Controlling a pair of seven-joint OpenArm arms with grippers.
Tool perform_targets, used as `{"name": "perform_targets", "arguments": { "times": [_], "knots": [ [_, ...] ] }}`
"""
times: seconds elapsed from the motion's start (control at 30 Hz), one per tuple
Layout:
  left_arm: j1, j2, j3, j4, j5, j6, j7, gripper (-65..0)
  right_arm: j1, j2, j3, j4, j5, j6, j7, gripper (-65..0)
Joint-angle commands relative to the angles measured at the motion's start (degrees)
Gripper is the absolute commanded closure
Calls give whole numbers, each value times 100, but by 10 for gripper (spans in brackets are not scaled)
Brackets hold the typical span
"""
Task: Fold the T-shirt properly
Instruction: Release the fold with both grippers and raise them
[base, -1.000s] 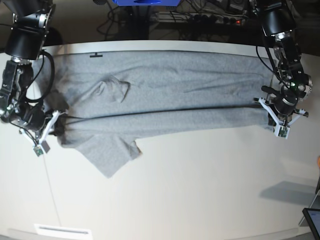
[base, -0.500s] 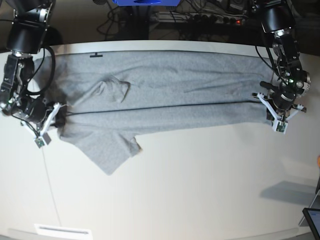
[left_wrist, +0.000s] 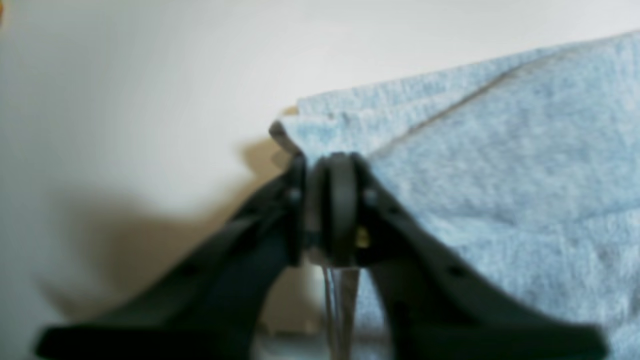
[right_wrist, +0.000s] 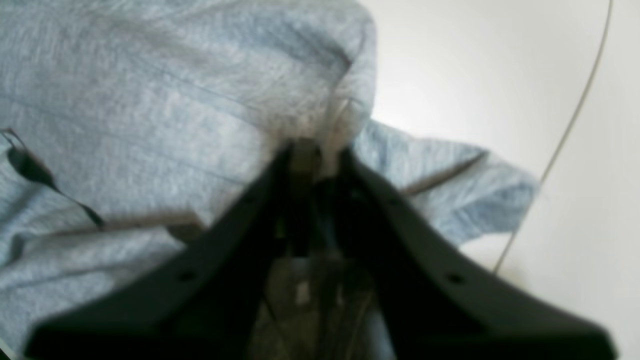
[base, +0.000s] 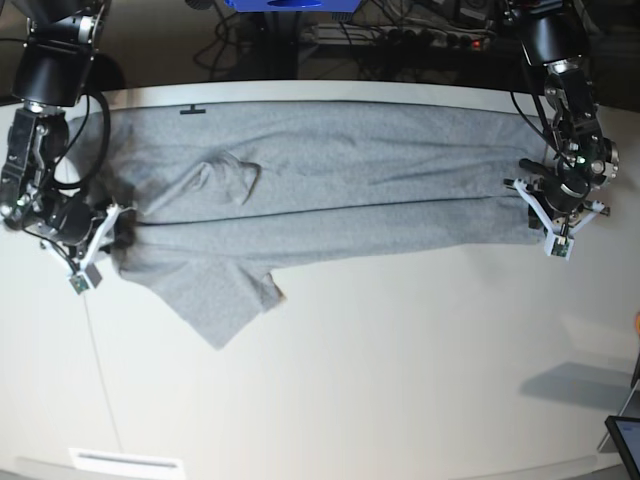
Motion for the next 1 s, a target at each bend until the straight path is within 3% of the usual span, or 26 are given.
{"name": "perform_targets", "arguments": {
  "times": [0.0,0.17,0.33,0.63,0.83,0.97],
  "knots": [
    [-74,-120,-33,122,27,57,-84,-149,121,89,54,66,61,1,47,-186],
    [5,-120,47,113,27,57,-84,-220,112,54,388,66,61,1,47,-358],
    [58,-208,29,78,27,57,-84,-227,130,10,837,128,61,1,-137,-431],
    [41,-481,-6,122,18,66,-75,-227,147,28,1197,295,35,1,-208,-437],
    [-197,-507,-877,306,-17,40,338,-227,191,168,1180,1033,35,1,-181,-435],
    [-408,-692,-1219,429,-17,-233,576,-227,622,168,881,1420,35,1,-304,-435]
  ]
}}
